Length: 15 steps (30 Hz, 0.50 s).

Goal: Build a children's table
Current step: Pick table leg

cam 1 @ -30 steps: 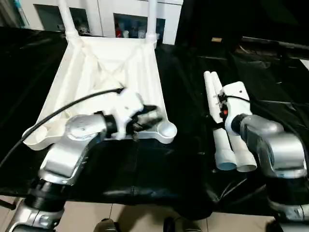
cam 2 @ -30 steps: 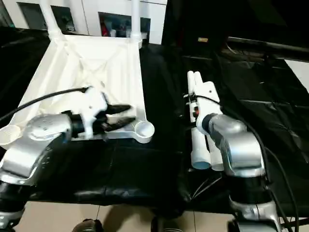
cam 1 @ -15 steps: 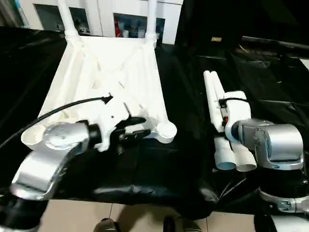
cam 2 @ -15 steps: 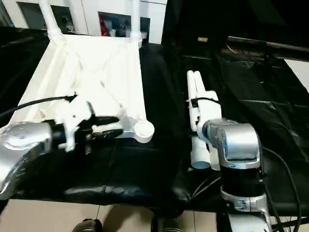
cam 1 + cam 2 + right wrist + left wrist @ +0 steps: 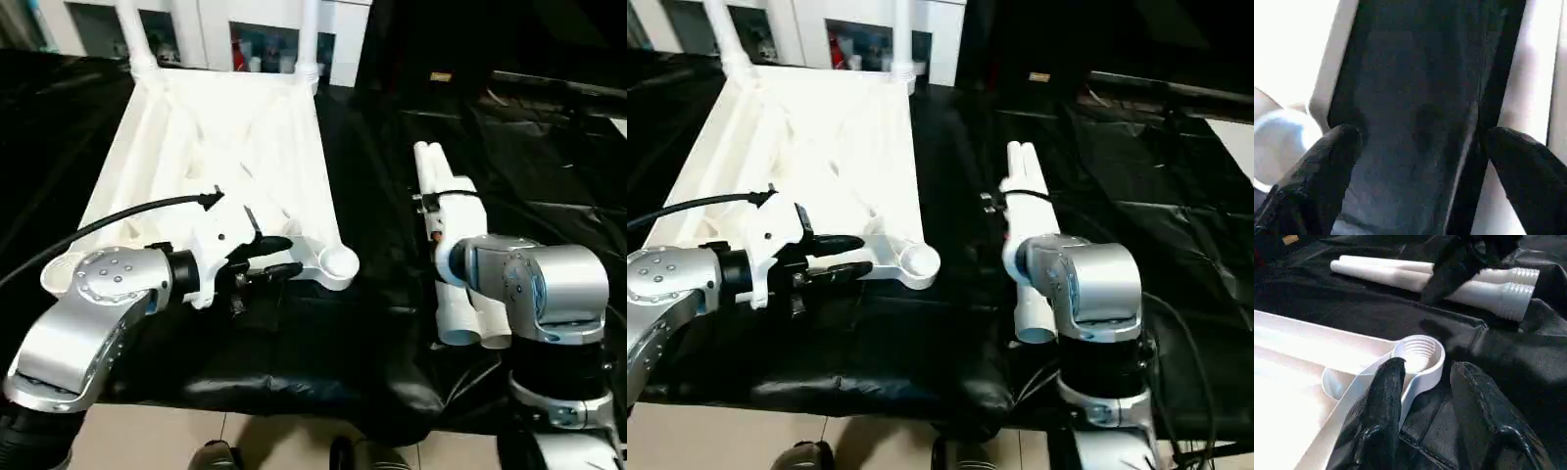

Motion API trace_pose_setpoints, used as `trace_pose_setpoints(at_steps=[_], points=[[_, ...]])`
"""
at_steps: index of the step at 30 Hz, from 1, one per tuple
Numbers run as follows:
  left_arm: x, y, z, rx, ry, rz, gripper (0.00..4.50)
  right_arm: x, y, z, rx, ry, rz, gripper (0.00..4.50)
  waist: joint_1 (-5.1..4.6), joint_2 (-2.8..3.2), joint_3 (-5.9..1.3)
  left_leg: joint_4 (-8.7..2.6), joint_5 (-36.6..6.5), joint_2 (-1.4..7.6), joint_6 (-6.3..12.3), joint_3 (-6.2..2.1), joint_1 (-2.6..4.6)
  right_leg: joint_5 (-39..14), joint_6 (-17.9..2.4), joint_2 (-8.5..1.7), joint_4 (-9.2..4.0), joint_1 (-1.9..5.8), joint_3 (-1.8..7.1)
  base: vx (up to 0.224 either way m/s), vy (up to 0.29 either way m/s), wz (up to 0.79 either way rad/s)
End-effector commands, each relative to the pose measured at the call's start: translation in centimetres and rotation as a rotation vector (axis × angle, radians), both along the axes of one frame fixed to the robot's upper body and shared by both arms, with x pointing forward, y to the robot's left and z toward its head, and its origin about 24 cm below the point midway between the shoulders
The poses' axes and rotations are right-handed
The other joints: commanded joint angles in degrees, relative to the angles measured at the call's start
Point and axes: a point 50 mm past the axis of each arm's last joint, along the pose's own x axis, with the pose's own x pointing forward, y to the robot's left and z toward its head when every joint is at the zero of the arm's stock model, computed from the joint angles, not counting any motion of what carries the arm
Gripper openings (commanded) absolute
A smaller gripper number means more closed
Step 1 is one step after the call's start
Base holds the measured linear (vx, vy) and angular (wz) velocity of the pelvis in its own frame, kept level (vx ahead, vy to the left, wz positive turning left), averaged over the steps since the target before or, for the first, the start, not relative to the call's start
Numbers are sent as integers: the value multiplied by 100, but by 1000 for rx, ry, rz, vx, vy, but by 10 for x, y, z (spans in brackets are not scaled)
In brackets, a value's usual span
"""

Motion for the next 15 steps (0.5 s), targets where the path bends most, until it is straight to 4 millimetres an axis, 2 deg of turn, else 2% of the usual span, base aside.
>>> trace_pose_setpoints(at_steps=[1, 4, 7, 10, 15], points=[[-4, -1, 1, 0, -3, -9, 186, 0, -13, 5, -45, -28, -73, 446, -2, 86, -362, -390, -1225, -36, -504, -10, 156, -1597, -426, -189, -391, 252, 180, 0, 0, 0], [-4, -2, 1, 1, 0, -14, 186, -1, -22, -6, -115, 15, -121, 446, 15, 82, -364, -392, -1182, -40, -551, -8, 152, -1562, -384, -185, -391, 263, 182, 0, 0, 0], [-5, -2, 1, 1, 3, -17, 186, -4, -26, -13, -144, 49, -133, 446, 8, 69, -371, -381, -1194, -49, -519, -8, 139, -1594, -366, -190, -395, 269, 183, 0, 0, 0], [-6, -2, 0, 1, 6, -22, 186, -7, -27, -20, -161, 80, -135, 446, -4, 55, -369, -382, -1192, -51, -501, -16, 122, -1661, -351, -194, -398, 282, 179, 0, 0, 0], [-9, -5, 0, -8, 17, -45, 186, -11, -22, -30, -132, 136, -110, 446, -9, 64, -362, -379, -1261, -47, -470, -16, 131, -1729, -364, -189, -405, 262, 179, 0, 0, 0]])
